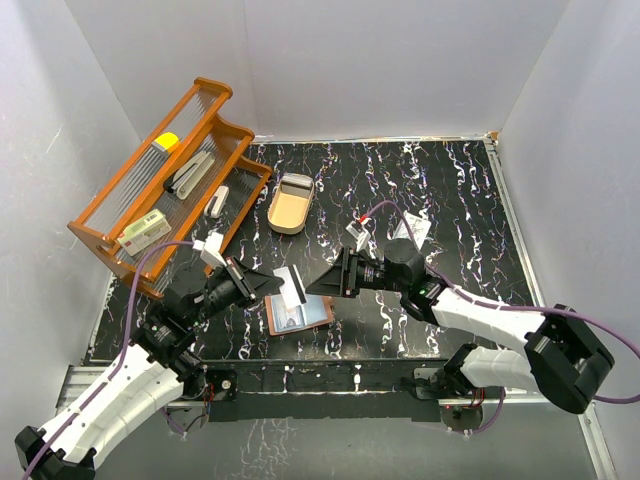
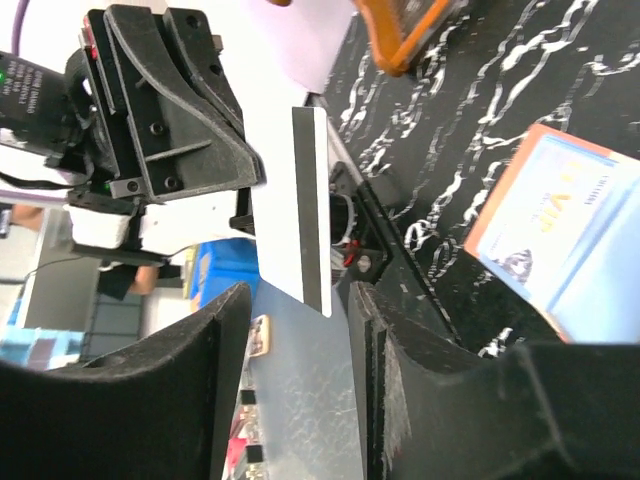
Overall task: Put the credit cards into the card holder
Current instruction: Insert the credit card into the card holder.
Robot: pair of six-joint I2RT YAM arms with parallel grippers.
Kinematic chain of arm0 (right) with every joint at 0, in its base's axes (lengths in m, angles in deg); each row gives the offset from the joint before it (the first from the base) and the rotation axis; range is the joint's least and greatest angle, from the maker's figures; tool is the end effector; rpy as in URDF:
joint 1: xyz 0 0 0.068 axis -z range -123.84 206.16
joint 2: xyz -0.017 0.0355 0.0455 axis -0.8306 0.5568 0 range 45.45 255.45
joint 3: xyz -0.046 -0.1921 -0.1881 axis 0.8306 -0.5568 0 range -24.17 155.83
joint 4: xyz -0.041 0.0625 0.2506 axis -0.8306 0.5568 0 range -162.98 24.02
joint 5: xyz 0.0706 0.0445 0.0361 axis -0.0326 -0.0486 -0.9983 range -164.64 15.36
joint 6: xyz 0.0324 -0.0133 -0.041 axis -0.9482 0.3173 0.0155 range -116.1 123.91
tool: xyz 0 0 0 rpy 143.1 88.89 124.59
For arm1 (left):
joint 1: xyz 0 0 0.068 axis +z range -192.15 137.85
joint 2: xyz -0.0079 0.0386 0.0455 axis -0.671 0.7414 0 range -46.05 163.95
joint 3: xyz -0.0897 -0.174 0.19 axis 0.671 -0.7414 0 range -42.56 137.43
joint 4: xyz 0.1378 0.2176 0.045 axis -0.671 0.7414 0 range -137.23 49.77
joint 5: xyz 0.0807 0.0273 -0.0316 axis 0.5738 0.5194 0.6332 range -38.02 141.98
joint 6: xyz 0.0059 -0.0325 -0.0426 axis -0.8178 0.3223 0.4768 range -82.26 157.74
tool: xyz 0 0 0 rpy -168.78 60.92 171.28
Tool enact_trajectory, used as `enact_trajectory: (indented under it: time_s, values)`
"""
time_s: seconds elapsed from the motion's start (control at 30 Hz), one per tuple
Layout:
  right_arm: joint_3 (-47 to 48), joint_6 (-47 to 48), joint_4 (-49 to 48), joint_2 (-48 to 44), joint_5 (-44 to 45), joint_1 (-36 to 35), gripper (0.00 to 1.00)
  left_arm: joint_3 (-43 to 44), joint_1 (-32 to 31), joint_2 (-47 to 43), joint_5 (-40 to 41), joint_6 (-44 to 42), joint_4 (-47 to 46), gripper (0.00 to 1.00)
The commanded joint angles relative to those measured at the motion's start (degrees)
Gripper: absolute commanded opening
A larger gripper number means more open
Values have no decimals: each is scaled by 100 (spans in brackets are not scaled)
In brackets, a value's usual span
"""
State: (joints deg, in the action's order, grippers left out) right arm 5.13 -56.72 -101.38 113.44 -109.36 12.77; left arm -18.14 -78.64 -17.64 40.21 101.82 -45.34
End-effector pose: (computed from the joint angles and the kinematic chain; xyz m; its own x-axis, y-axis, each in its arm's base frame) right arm 0.1688 0.1876 0.2334 -0.9106 0.1248 -0.3941 -0.3637 0.2110 0.9073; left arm 0.1120 -0.0918 0.2707 -0.7062 -0.5728 -0.4160 0.2517 0.3461 -0.9038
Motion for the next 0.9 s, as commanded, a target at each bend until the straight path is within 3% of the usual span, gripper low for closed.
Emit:
enact_trajectory:
  time_s: [0.0, 0.3, 0.87]
  values:
    - [398, 767, 1140, -364, 684, -22, 43, -24, 10, -18, 289, -399, 512, 0]
    - [876, 1752, 2702, 14, 1609, -26, 43, -385, 10, 441, 305, -580, 632, 0]
    - [1560, 2362, 2929, 1461, 2051, -194, 39, -894, 10, 1793, -238, -787, -536, 0]
